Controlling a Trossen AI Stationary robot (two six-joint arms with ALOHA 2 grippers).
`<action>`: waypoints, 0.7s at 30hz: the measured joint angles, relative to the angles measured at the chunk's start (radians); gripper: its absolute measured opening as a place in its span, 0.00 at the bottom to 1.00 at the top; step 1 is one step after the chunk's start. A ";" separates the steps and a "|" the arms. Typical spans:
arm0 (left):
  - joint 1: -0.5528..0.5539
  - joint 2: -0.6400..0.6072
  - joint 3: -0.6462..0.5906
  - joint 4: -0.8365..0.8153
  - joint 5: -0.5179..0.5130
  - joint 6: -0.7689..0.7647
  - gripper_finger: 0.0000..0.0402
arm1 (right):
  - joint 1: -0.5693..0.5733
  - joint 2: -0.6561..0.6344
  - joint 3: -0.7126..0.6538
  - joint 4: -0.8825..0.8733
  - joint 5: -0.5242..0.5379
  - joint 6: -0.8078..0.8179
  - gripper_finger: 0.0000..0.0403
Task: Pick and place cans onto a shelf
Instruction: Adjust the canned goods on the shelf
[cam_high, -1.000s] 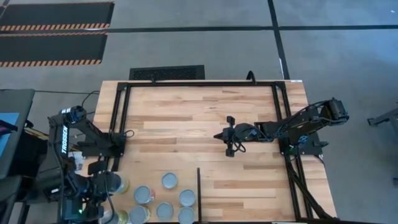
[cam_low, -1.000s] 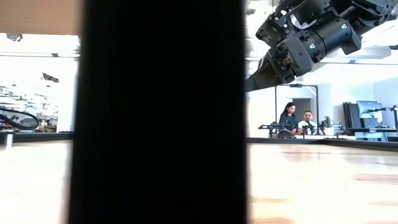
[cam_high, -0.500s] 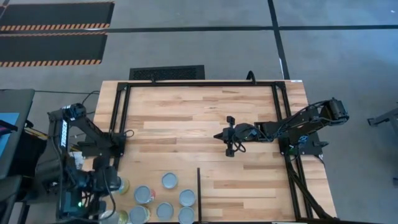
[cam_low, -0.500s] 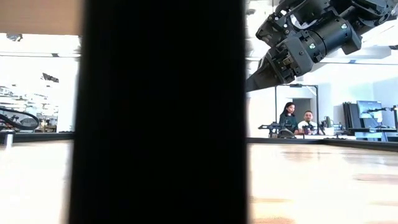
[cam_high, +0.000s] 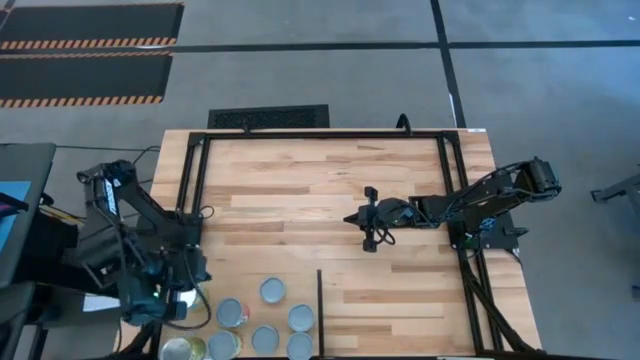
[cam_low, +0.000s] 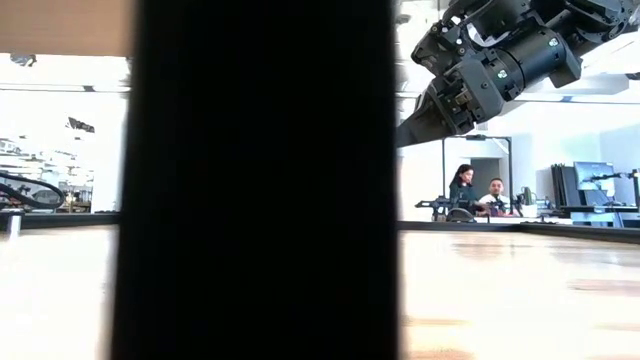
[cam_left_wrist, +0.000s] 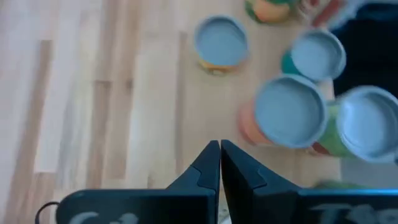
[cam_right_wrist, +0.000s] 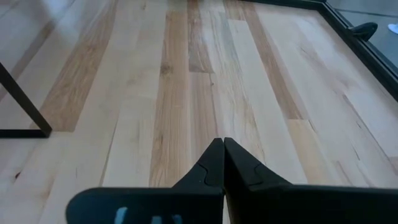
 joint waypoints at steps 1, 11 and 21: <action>0.006 0.007 0.000 0.013 0.026 0.029 0.00 | 0.000 0.000 0.000 -0.001 0.000 0.000 0.04; -0.088 0.046 0.000 0.277 0.204 -0.001 0.00 | 0.000 0.000 0.000 -0.004 0.000 -0.001 0.04; -0.145 0.141 0.000 0.310 0.303 -0.223 0.00 | 0.000 0.000 0.000 -0.005 0.000 -0.001 0.04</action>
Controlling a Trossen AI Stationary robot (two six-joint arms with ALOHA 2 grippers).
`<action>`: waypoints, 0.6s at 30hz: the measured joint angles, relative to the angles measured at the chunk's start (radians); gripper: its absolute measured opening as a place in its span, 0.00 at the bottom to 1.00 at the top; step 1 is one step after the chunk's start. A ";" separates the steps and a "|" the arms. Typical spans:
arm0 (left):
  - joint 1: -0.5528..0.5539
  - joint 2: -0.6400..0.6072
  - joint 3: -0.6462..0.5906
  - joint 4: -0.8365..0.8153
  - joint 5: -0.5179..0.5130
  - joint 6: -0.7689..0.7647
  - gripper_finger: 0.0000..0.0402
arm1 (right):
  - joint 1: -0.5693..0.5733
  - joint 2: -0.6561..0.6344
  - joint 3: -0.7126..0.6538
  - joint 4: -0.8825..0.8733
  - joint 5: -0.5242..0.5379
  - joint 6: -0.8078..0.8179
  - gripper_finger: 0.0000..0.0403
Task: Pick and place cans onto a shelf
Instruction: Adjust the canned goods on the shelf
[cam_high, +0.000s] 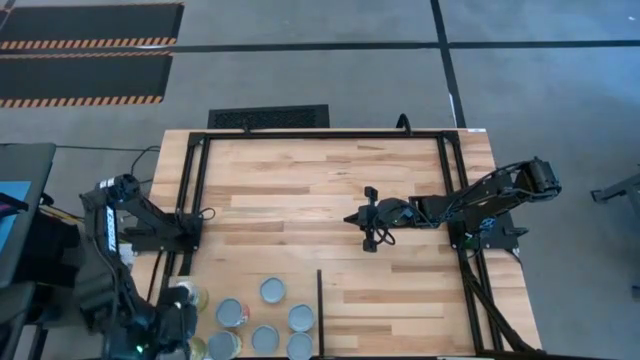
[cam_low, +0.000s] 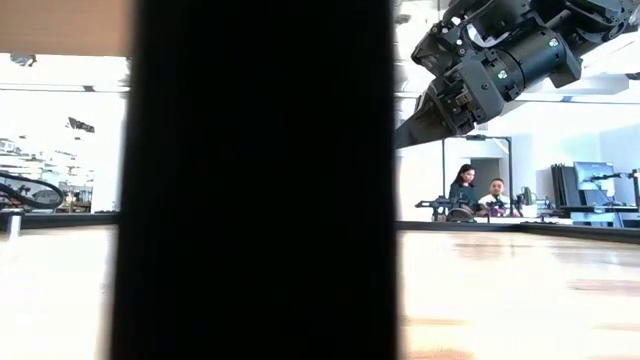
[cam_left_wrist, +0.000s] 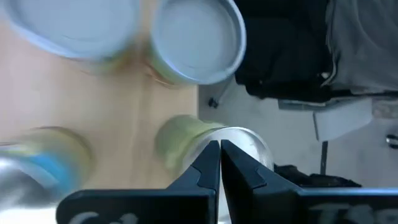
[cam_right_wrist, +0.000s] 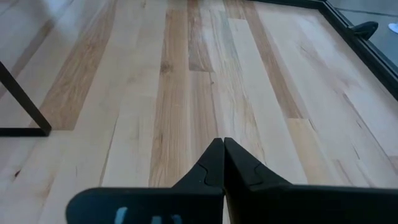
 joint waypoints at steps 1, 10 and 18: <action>0.000 0.015 0.000 0.013 0.019 0.000 0.00 | 0.000 0.000 0.000 0.000 0.000 0.000 0.04; -0.001 0.065 0.000 0.048 0.094 -0.052 0.00 | 0.000 0.000 0.000 0.000 0.000 0.000 0.04; 0.000 0.062 0.005 -0.032 0.079 -0.020 0.00 | 0.000 0.000 0.000 0.000 0.000 0.000 0.04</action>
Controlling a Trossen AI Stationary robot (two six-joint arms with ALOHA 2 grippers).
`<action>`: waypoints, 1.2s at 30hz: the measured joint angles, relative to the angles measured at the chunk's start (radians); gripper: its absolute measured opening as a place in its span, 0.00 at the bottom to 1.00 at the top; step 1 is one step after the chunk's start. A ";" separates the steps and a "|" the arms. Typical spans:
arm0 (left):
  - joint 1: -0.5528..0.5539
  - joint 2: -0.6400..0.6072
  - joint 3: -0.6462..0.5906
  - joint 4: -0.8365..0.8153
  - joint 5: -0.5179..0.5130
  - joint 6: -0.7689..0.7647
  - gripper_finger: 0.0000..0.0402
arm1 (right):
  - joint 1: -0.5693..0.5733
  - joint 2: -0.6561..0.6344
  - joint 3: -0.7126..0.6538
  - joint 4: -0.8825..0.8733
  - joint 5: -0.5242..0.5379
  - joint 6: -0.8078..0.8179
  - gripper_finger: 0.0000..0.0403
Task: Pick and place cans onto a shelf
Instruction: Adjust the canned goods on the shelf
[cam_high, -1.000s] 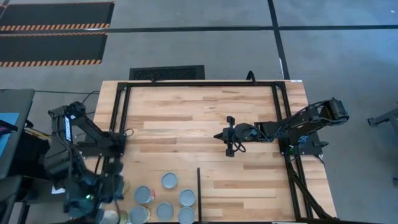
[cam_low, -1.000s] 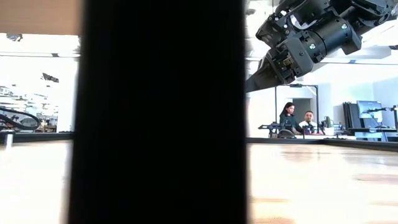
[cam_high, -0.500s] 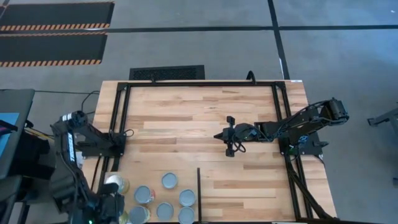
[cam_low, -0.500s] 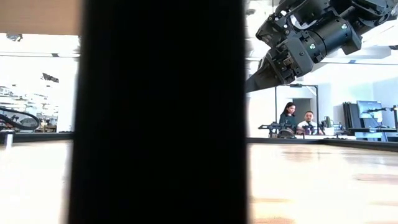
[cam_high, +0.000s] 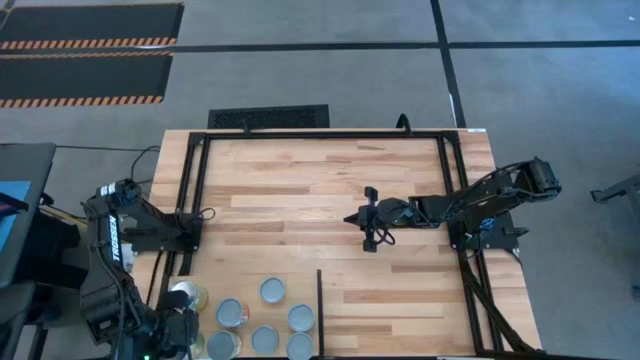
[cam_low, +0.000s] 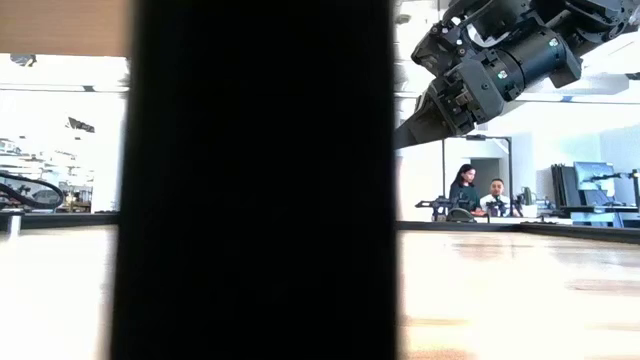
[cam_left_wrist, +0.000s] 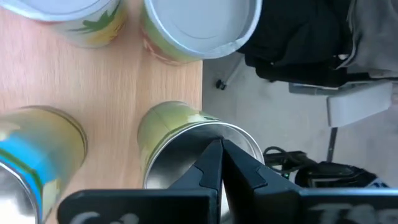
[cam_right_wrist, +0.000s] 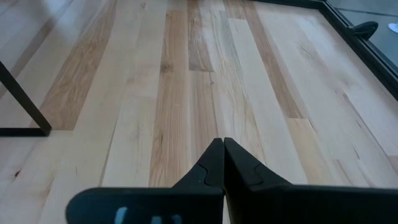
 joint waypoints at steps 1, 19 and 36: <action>0.000 -0.001 0.000 0.000 -0.006 0.010 0.00 | 0.000 0.000 0.000 0.000 0.000 0.000 0.04; 0.000 -0.044 -0.007 -0.097 -0.087 -0.007 0.00 | 0.000 0.000 0.000 0.000 0.000 0.000 0.04; -0.006 -0.062 -0.004 -0.036 -0.067 -0.066 0.00 | 0.000 0.000 0.000 0.000 0.000 0.000 0.04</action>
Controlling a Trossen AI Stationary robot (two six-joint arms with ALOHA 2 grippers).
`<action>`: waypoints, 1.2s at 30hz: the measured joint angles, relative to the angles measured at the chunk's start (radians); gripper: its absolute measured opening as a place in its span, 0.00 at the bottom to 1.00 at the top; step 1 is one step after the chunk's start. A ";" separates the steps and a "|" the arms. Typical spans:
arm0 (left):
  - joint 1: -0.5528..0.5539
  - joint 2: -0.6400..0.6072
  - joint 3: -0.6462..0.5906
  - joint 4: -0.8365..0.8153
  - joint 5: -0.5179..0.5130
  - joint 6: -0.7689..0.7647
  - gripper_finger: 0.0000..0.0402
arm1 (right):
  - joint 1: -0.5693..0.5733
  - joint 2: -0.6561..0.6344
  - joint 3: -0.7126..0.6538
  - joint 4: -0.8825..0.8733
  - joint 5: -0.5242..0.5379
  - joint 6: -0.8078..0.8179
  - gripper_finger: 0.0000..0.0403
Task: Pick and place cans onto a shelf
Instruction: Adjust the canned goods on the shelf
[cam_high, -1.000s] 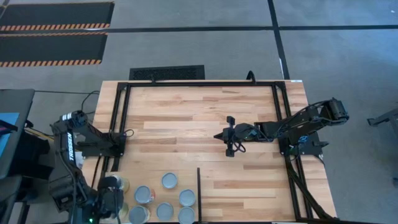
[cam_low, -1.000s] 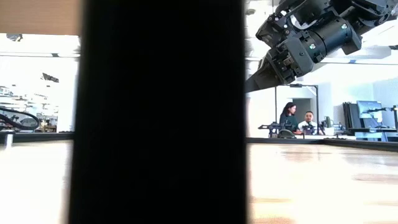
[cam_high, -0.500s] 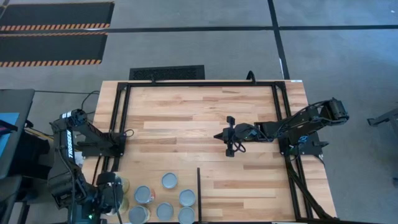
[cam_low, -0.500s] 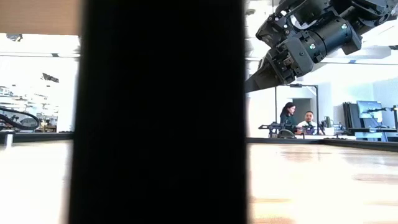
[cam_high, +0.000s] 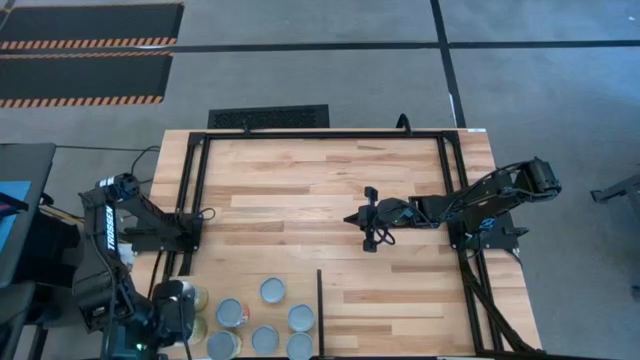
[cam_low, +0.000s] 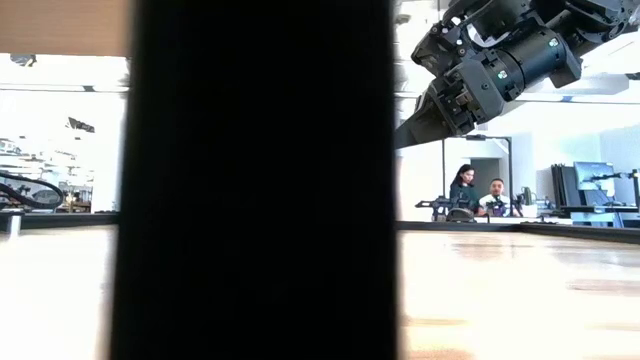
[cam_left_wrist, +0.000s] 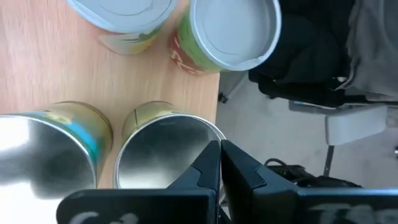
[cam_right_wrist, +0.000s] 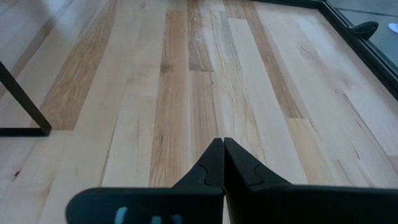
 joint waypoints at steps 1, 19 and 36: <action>0.000 -0.005 0.001 0.000 -0.001 -0.001 0.00 | 0.000 0.000 0.000 0.000 0.000 0.000 0.04; 0.233 -0.075 0.002 -0.144 -0.483 0.428 0.00 | 0.000 0.000 0.000 0.000 0.000 0.000 0.04; 0.534 -0.024 -0.323 0.380 -0.448 1.020 0.00 | 0.006 0.000 0.000 -0.008 -0.001 -0.020 0.04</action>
